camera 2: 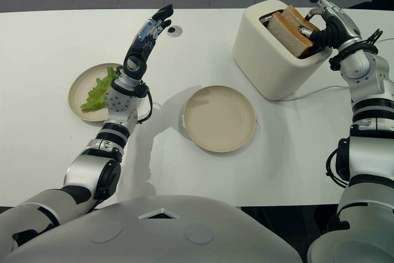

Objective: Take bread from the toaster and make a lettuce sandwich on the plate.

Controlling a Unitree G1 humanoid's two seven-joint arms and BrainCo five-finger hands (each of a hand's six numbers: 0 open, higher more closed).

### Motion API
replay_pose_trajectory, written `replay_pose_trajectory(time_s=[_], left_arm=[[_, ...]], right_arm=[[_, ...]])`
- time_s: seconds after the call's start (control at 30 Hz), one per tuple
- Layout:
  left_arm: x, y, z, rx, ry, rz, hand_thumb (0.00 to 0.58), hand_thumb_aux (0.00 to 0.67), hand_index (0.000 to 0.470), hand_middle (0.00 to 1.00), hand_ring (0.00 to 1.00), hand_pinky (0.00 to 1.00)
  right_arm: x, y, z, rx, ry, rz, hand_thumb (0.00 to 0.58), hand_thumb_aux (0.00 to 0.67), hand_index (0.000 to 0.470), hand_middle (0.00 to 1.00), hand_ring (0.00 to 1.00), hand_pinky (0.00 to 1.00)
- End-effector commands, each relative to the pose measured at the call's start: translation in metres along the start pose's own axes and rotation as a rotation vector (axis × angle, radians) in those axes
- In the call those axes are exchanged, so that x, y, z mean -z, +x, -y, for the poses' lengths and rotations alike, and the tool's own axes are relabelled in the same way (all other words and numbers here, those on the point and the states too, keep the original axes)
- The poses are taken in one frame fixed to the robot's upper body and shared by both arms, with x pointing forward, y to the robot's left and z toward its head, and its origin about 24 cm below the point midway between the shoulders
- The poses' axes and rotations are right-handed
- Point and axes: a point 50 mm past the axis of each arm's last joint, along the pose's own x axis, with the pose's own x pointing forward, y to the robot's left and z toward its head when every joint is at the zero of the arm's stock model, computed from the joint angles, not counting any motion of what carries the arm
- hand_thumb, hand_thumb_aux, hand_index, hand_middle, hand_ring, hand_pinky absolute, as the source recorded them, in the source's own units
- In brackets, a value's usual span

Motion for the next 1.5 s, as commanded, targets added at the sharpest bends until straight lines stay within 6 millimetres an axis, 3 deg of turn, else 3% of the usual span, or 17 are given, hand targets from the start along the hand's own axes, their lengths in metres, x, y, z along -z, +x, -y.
replay_pose_trajectory(time_s=[0.03,0.07,0.13,0.23,0.33,0.5,0.63,0.77,0.87,1.0,1.1,1.33,1.37,1.4,1.43,1.47,1.5], left_arm=[[0.001,-0.001,-0.001,0.013,0.005,-0.012,0.000,0.000,0.000,0.00,0.00,0.00],[0.001,-0.001,-0.001,0.013,0.006,-0.012,0.000,0.000,0.000,0.00,0.00,0.00],[0.001,-0.001,-0.001,0.011,0.007,-0.012,0.000,0.000,0.000,0.00,0.00,0.00],[0.000,-0.002,-0.004,0.010,0.023,-0.011,0.000,0.000,0.000,0.00,0.00,0.00],[-0.010,-0.005,-0.038,-0.005,0.233,0.001,0.000,0.000,0.000,0.00,0.00,0.00],[-0.034,-0.025,-0.083,0.100,0.543,-0.069,0.000,0.000,0.000,0.00,0.00,0.00],[-0.026,-0.058,-0.096,0.259,0.639,-0.321,0.000,0.000,0.000,0.00,0.00,0.00],[0.005,-0.105,-0.100,0.443,0.637,-0.736,0.000,0.000,0.000,0.00,0.00,0.00],[0.011,-0.121,-0.119,0.419,0.691,-0.917,0.000,0.000,0.000,0.00,0.00,0.00],[0.018,-0.129,-0.121,0.420,0.715,-0.997,0.000,0.000,0.000,0.00,0.00,0.00],[0.018,-0.128,-0.120,0.426,0.718,-0.987,0.000,0.000,0.000,0.00,0.00,0.00],[0.018,-0.130,-0.119,0.438,0.733,-0.985,0.000,0.000,0.000,0.00,0.00,0.00],[0.017,-0.130,-0.119,0.442,0.734,-0.984,0.237,0.155,0.109,0.00,0.00,0.00],[0.017,-0.129,-0.118,0.449,0.739,-0.975,0.527,0.468,0.328,0.00,0.00,0.00],[0.017,-0.129,-0.117,0.455,0.742,-0.968,0.580,0.670,0.470,0.00,0.00,0.00],[0.016,-0.128,-0.117,0.458,0.746,-0.956,0.580,0.670,0.470,0.00,0.00,0.00],[0.016,-0.127,-0.116,0.459,0.754,-0.947,0.480,0.391,0.275,0.00,0.00,0.00]], right_arm=[[-0.005,-0.001,0.001,0.021,0.045,0.048,0.580,0.670,0.470,0.95,0.95,0.95],[-0.008,0.000,0.004,0.044,0.057,0.068,0.580,0.670,0.470,1.00,1.00,1.00],[-0.016,0.001,0.014,0.130,0.086,0.131,0.580,0.670,0.470,1.00,1.00,1.00],[-0.036,-0.004,0.050,0.399,0.171,0.293,0.580,0.670,0.470,1.00,1.00,1.00],[-0.057,-0.022,0.081,0.588,0.247,0.489,0.580,0.670,0.470,1.00,1.00,1.00],[-0.089,-0.040,0.079,0.422,0.417,0.712,0.580,0.670,0.470,1.00,1.00,1.00],[-0.094,-0.043,0.034,-0.037,0.502,0.684,0.580,0.670,0.470,1.00,1.00,1.00],[-0.088,-0.054,-0.026,-0.443,0.415,0.603,0.580,0.670,0.470,1.00,1.00,1.00],[-0.085,-0.056,-0.077,-0.688,0.312,0.522,0.580,0.670,0.470,1.00,1.00,1.00],[-0.092,-0.051,-0.125,-0.815,0.289,0.477,0.580,0.670,0.470,1.00,1.00,1.00],[-0.103,-0.046,-0.150,-0.842,0.331,0.469,0.580,0.670,0.470,1.00,1.00,1.00],[-0.122,-0.030,-0.167,-0.732,0.437,0.430,0.580,0.670,0.470,1.00,1.00,1.00],[-0.126,-0.031,-0.167,-0.726,0.453,0.451,0.550,0.518,0.363,1.00,1.00,1.00],[-0.131,-0.032,-0.164,-0.720,0.481,0.474,0.000,0.000,0.000,0.85,0.85,0.85],[-0.134,-0.033,-0.162,-0.716,0.506,0.495,0.000,0.000,0.000,0.40,0.40,0.40],[-0.136,-0.033,-0.157,-0.707,0.533,0.517,0.000,0.000,0.000,0.08,0.08,0.08],[-0.138,-0.034,-0.153,-0.704,0.554,0.537,0.000,0.000,0.000,0.00,0.00,0.00]])
